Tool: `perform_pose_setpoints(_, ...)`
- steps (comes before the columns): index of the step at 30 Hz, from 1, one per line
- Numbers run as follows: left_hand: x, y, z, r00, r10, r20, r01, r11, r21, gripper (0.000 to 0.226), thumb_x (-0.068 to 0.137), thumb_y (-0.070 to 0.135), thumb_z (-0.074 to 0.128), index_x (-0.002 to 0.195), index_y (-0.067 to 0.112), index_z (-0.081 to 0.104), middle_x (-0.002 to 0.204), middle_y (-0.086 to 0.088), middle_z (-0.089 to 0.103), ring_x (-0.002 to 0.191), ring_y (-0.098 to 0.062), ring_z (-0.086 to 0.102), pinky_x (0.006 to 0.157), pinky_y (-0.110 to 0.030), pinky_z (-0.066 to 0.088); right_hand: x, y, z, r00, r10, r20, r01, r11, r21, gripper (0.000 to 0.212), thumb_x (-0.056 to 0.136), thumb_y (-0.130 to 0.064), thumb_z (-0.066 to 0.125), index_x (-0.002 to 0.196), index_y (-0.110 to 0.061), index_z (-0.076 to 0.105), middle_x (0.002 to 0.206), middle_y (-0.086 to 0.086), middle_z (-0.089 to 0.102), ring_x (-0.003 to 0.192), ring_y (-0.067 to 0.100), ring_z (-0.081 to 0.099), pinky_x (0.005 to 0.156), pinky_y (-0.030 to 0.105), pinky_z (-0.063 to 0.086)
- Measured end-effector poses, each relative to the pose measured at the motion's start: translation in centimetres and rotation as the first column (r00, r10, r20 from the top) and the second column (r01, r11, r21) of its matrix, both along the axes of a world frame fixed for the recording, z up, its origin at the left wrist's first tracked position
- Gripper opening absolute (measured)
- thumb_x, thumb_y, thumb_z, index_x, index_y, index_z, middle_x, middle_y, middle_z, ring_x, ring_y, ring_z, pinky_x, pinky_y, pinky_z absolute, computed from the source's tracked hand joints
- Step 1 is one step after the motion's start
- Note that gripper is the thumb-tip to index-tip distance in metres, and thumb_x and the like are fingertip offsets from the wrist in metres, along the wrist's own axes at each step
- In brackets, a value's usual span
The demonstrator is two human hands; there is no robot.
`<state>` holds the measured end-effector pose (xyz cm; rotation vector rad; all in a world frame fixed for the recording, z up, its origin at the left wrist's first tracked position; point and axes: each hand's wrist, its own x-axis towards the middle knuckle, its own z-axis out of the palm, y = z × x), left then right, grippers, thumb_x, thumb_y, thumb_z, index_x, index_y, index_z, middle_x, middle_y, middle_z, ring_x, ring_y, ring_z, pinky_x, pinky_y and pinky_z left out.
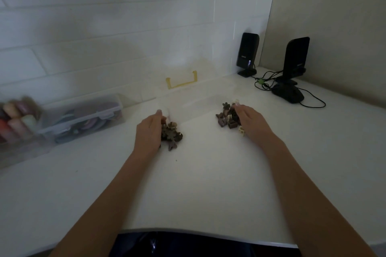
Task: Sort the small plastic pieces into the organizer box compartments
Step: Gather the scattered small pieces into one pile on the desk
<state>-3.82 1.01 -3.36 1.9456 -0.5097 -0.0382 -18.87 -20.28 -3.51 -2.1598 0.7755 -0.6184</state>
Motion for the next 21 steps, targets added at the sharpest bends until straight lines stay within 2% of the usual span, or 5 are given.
perform_pose_setpoints(4, -3.0, -0.7, -0.6, 0.994, 0.062, 0.095, -0.066, 0.997, 0.044, 0.040, 0.100, 0.028, 0.038, 0.092, -0.002, 0.063, 0.084, -0.006, 0.057, 0.079, -0.018, 0.050, 0.067, -0.028, 0.034, 0.0, -0.3, -0.5, 1.000, 0.020, 0.022, -0.020, 1.000, -0.004, 0.049, 0.100, -0.045, 0.028, 0.138, -0.019, 0.044, 0.145, 0.000, 0.042, 0.133, 0.015, 0.036, 0.107, 0.026, 0.022)
perform_pose_setpoints(10, -6.4, -4.2, -1.1, 0.995, -0.095, 0.026, 0.096, 0.994, -0.049, 0.036, 0.094, 0.038, 0.038, 0.087, 0.012, 0.061, 0.086, -0.006, 0.068, 0.077, -0.025, 0.065, 0.079, -0.041, 0.053, 1.1, -2.0, 0.1, 0.999, -0.045, -0.004, 0.045, 0.995, 0.089, 0.062, 0.095, -0.060, 0.016, 0.136, -0.025, 0.048, 0.144, -0.001, 0.045, 0.133, 0.020, 0.038, 0.113, 0.039, 0.021)
perform_pose_setpoints(16, -7.7, -8.7, 0.2, 0.986, -0.167, 0.001, 0.167, 0.986, -0.023, 0.042, 0.102, 0.037, 0.029, 0.089, 0.008, 0.056, 0.095, -0.007, 0.060, 0.087, -0.018, 0.051, 0.078, -0.027, 0.032, 2.0, -2.9, 0.3, 0.998, -0.033, -0.051, 0.036, 0.998, 0.050, 0.065, 0.094, -0.063, 0.015, 0.142, -0.026, 0.039, 0.152, -0.005, 0.032, 0.140, 0.017, 0.026, 0.117, 0.043, 0.012)
perform_pose_setpoints(19, -7.9, -10.6, 0.5, 0.973, -0.226, -0.042, 0.224, 0.973, -0.053, 0.048, 0.102, 0.042, 0.026, 0.074, 0.013, 0.051, 0.079, -0.001, 0.057, 0.073, -0.011, 0.049, 0.071, -0.026, 0.033, 2.6, -3.5, 0.8, 0.996, -0.061, -0.069, 0.064, 0.996, 0.055, 0.063, 0.096, -0.058, 0.013, 0.141, -0.023, 0.040, 0.150, -0.003, 0.035, 0.138, 0.021, 0.028, 0.114, 0.044, 0.011)
perform_pose_setpoints(21, -8.2, -11.4, 0.7, 0.965, -0.257, -0.047, 0.255, 0.966, -0.048, 0.044, 0.102, 0.043, 0.024, 0.066, 0.027, 0.042, 0.070, 0.012, 0.048, 0.066, 0.003, 0.043, 0.062, -0.015, 0.033, 2.9, -3.9, 1.0, 0.985, -0.049, -0.163, 0.063, 0.995, 0.079, 0.062, 0.097, -0.057, 0.010, 0.142, -0.024, 0.036, 0.149, 0.002, 0.036, 0.138, 0.026, 0.029, 0.113, 0.042, 0.011)
